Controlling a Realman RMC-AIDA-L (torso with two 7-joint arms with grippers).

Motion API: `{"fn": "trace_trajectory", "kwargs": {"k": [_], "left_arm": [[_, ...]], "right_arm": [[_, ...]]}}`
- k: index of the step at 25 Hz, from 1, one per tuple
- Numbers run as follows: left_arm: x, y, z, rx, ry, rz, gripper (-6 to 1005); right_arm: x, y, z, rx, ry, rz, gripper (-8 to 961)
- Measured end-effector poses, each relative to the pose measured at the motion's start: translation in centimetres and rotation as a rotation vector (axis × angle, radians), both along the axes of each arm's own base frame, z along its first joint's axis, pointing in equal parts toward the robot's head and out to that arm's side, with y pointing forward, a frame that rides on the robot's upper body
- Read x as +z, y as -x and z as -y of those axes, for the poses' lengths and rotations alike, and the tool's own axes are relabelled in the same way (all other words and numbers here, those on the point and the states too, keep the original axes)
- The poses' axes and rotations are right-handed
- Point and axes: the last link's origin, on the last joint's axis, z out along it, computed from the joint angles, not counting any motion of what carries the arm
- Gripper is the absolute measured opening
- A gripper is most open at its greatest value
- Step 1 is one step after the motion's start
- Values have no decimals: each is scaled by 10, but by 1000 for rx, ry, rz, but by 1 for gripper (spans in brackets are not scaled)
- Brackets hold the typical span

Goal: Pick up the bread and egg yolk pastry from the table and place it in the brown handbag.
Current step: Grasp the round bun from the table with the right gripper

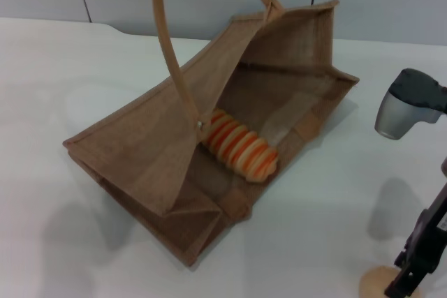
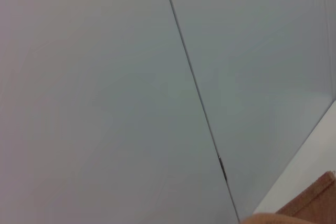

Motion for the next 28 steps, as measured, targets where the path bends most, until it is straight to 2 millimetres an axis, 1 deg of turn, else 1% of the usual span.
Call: {"fn": "trace_trajectory", "kwargs": {"k": [5,12,28], "left_arm": [[1,0,0,-2,-2,-2,108],[1,1,0,3,-1,-2,108],[-1,2,1,-3,2,-6,108]], "right_arm": [[3,0,-4,8,-14,27,630],[1,-3,-2,4,-12,41,820],[-8,-11,2,-30,-2,40,826]]}}
